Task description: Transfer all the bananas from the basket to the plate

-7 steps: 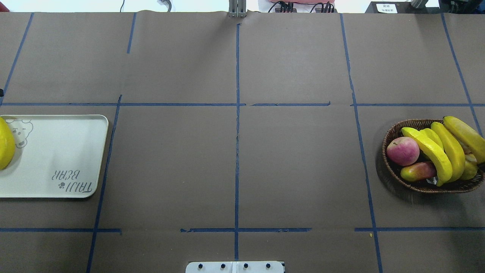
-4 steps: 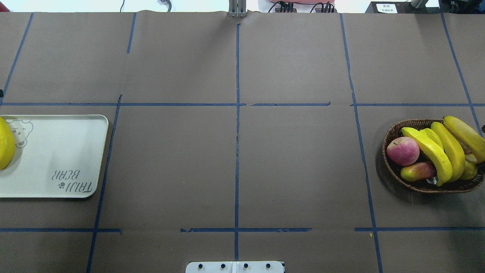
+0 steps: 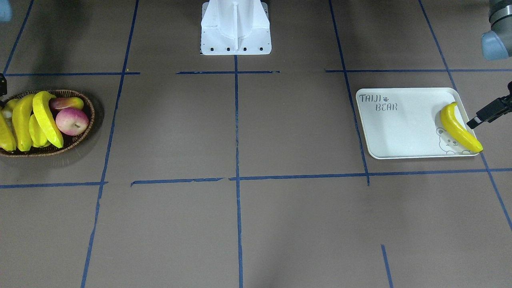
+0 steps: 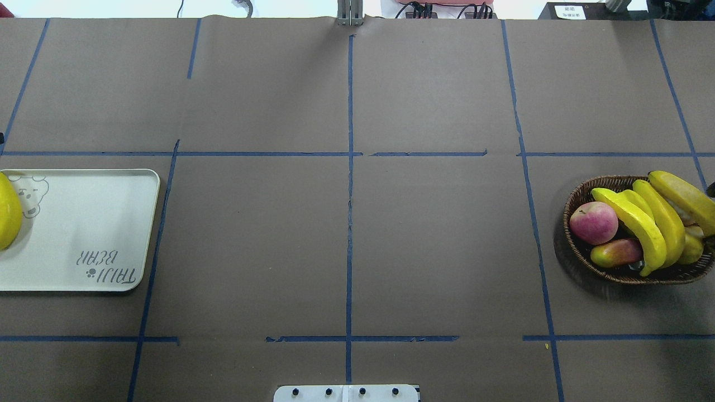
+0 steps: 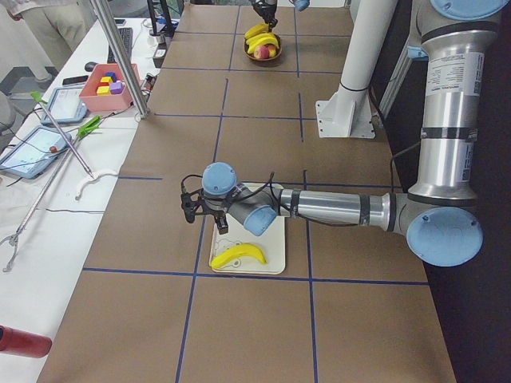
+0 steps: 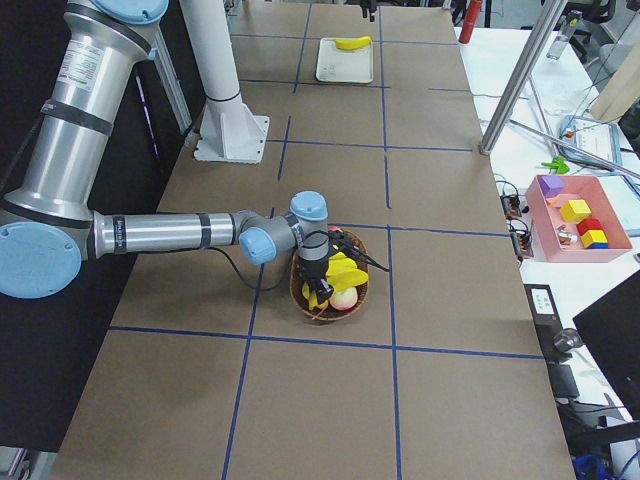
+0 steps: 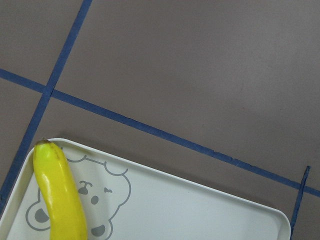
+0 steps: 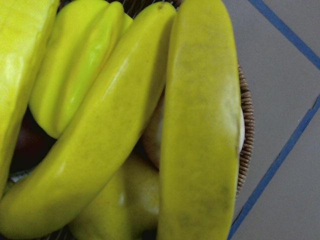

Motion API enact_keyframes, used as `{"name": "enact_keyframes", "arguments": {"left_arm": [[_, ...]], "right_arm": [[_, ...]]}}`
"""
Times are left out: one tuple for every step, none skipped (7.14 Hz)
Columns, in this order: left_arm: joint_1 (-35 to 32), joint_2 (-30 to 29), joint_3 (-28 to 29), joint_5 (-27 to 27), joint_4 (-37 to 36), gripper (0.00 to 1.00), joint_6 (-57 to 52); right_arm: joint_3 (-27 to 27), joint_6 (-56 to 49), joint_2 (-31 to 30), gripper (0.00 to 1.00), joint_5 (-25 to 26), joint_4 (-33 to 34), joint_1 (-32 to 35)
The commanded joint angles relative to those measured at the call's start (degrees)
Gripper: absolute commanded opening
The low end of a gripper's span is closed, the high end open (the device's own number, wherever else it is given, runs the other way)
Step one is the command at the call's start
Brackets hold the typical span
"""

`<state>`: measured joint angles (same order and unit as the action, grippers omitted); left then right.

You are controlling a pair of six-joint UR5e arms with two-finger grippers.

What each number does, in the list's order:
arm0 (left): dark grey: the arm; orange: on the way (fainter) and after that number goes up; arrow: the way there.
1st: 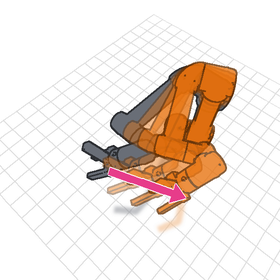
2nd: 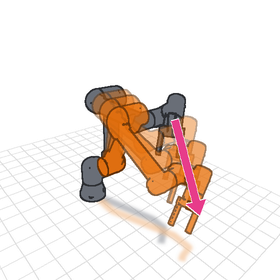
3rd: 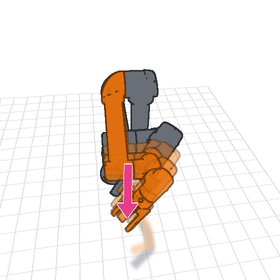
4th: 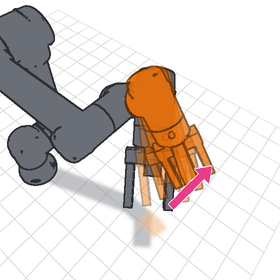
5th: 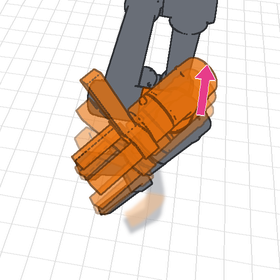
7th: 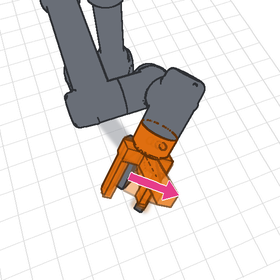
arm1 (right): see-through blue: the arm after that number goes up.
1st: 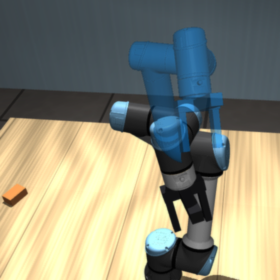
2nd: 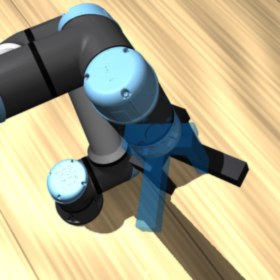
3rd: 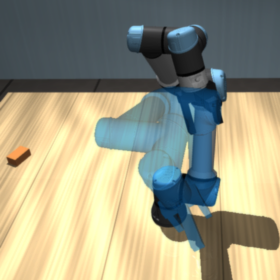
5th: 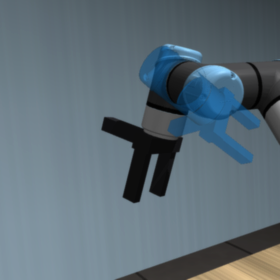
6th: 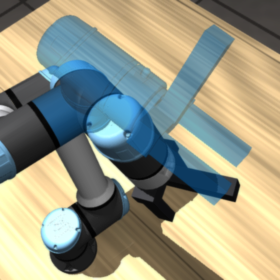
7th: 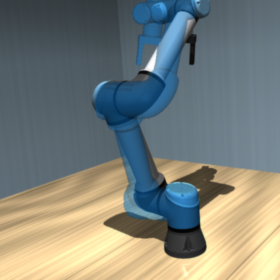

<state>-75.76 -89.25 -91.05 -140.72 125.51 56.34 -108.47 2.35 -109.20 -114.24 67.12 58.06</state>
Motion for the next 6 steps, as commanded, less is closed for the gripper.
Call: {"name": "enact_keyframes", "arguments": {"left_arm": [[0.1,0.0,0.3,0.0,0.0,1.0,0.0],[0.1,-0.1,0.3,0.1,0.0,1.0,0.0],[0.2,-0.2,0.5,0.1,0.0,1.0,0.0],[0.3,-0.3,0.5,0.1,0.0,1.0,0.0],[0.4,-0.3,0.4,0.1,0.0,1.0,0.1],[0.4,-0.3,0.3,0.0,0.1,1.0,-0.1]], "right_arm": [[-0.6,-0.3,0.0,0.0,-0.1,-0.1,0.7],[-1.1,-2.6,0.0,0.0,-0.1,0.5,3.3],[-1.0,-9.1,0.1,0.0,-0.1,0.8,7.2],[-1.7,-12.2,1.5,0.0,-0.5,3.8,10.5],[-5.1,-12.6,5.0,0.0,-0.5,11.6,11.0],[-6.1,-11.7,11.8,0.0,-1.4,19.5,11.0]]}}
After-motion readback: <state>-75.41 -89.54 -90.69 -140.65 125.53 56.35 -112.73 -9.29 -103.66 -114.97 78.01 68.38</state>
